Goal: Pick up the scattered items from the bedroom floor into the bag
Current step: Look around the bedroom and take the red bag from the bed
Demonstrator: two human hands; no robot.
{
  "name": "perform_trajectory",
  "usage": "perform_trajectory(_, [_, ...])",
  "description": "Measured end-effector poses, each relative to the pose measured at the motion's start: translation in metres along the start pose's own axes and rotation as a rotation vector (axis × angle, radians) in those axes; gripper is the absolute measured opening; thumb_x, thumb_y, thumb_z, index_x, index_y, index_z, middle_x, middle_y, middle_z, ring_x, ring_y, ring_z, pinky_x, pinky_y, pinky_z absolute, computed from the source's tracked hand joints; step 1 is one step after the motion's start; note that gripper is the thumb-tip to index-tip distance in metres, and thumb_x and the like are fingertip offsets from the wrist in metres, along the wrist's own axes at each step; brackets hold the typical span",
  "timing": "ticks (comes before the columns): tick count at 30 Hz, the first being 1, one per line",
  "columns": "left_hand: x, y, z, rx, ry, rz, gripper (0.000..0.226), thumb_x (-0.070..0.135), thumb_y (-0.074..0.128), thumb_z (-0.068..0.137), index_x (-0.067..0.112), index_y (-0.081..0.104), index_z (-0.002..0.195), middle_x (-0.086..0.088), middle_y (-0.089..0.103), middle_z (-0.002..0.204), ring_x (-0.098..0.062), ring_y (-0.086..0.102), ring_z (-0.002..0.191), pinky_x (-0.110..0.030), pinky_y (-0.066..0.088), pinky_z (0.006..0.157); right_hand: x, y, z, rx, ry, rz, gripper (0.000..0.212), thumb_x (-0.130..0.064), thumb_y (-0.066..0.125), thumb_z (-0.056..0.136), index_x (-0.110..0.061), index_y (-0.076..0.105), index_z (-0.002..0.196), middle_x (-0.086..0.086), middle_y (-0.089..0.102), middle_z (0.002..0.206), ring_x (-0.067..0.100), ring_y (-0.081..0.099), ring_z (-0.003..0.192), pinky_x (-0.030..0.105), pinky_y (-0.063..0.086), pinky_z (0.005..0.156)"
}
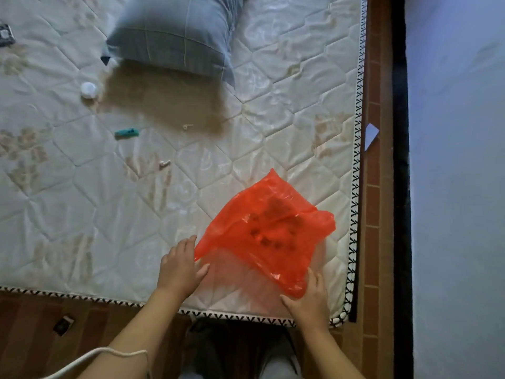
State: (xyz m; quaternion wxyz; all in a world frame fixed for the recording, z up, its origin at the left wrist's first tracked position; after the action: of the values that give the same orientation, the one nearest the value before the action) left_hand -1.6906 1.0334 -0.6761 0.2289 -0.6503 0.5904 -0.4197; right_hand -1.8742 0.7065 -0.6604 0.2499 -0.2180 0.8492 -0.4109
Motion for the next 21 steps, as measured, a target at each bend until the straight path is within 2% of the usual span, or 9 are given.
perform_trajectory(3, [-0.006, 0.026, 0.003, -0.032, -0.076, 0.056, 0.084, 0.056, 0.07, 0.088, 0.016, 0.039, 0.155, -0.004, 0.055, 0.145, -0.028, 0.056, 0.129, -0.049, 0.047, 0.103, 0.021, 0.018, 0.006, -0.002, 0.068, -0.015, 0.103, -0.044, 0.094, 0.062, -0.019, 0.046, 0.149, 0.004, 0.053, 0.145, 0.028, 0.052, 0.134, 0.047, 0.051, 0.107])
perform_trajectory(5, [-0.006, 0.039, 0.006, -0.05, -0.105, 0.091, 0.075, 0.054, 0.067, 0.091, 0.018, 0.04, 0.152, -0.002, 0.057, 0.14, -0.026, 0.057, 0.126, -0.047, 0.047, 0.102, 0.031, 0.024, 0.014, 0.011, 0.081, 0.004, 0.079, -0.043, 0.089, 0.065, -0.024, 0.057, 0.134, -0.003, 0.062, 0.125, 0.022, 0.061, 0.117, 0.042, 0.056, 0.094])
perform_trajectory(7, [-0.007, 0.045, 0.011, -0.056, -0.127, 0.119, 0.064, 0.052, 0.066, 0.093, 0.021, 0.046, 0.145, 0.0, 0.06, 0.133, -0.025, 0.058, 0.122, -0.047, 0.048, 0.099, 0.035, 0.024, 0.021, 0.012, 0.101, 0.023, 0.046, -0.041, 0.082, 0.073, -0.03, 0.065, 0.113, -0.009, 0.066, 0.105, 0.018, 0.067, 0.097, 0.039, 0.059, 0.079])
perform_trajectory(9, [-0.01, 0.047, 0.014, -0.041, -0.137, 0.133, 0.05, 0.047, 0.067, 0.093, 0.022, 0.055, 0.134, 0.0, 0.063, 0.124, -0.025, 0.06, 0.117, -0.046, 0.048, 0.095, 0.033, 0.02, 0.025, 0.006, 0.128, 0.037, 0.021, -0.035, 0.077, 0.081, -0.029, 0.068, 0.099, -0.009, 0.068, 0.092, 0.019, 0.067, 0.085, 0.036, 0.056, 0.072])
perform_trajectory(10, [-0.011, 0.047, 0.016, -0.028, -0.136, 0.129, 0.042, 0.044, 0.068, 0.093, 0.022, 0.06, 0.128, -0.001, 0.064, 0.12, -0.026, 0.061, 0.114, -0.045, 0.048, 0.093, 0.031, 0.019, 0.027, 0.005, 0.133, 0.037, 0.015, -0.032, 0.075, 0.083, -0.028, 0.069, 0.096, -0.008, 0.068, 0.089, 0.019, 0.066, 0.082, 0.034, 0.054, 0.07])
perform_trajectory(14, [-0.005, 0.034, 0.015, 0.053, -0.113, 0.036, 0.016, 0.03, 0.07, 0.093, 0.018, 0.071, 0.103, -0.003, 0.066, 0.104, -0.029, 0.062, 0.101, -0.045, 0.048, 0.085, 0.019, 0.005, 0.032, 0.012, 0.123, 0.041, 0.003, -0.027, 0.071, 0.088, -0.025, 0.07, 0.089, -0.009, 0.067, 0.079, 0.016, 0.062, 0.073, 0.031, 0.049, 0.065])
perform_trajectory(16, [0.003, 0.016, 0.01, 0.124, -0.095, -0.043, 0.009, 0.024, 0.072, 0.09, 0.016, 0.07, 0.095, -0.004, 0.065, 0.097, -0.031, 0.063, 0.094, -0.044, 0.048, 0.08, 0.007, -0.011, 0.032, 0.029, 0.113, 0.1, 0.007, -0.025, 0.068, 0.09, -0.026, 0.067, 0.083, -0.012, 0.066, 0.073, 0.012, 0.061, 0.068, 0.032, 0.05, 0.062])
perform_trajectory(21, [0.033, -0.061, -0.014, 0.32, -0.053, -0.248, 0.007, 0.016, 0.073, 0.088, 0.016, 0.07, 0.094, 0.0, 0.067, 0.093, -0.026, 0.062, 0.087, -0.042, 0.049, 0.076, -0.037, -0.076, 0.03, 0.106, 0.008, 0.284, 0.011, -0.021, 0.063, 0.094, -0.026, 0.066, 0.084, -0.008, 0.067, 0.071, 0.01, 0.062, 0.067, 0.032, 0.047, 0.059])
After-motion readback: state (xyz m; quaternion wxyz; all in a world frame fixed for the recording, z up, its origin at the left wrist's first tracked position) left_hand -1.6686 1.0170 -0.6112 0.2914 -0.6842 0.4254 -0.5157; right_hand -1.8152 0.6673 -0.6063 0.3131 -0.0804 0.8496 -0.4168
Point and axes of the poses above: each hand's wrist, its own z-axis towards the middle knuckle, its own y-axis out of the palm, x = y × z, the point moved 9 cm from there along z, towards the middle knuckle
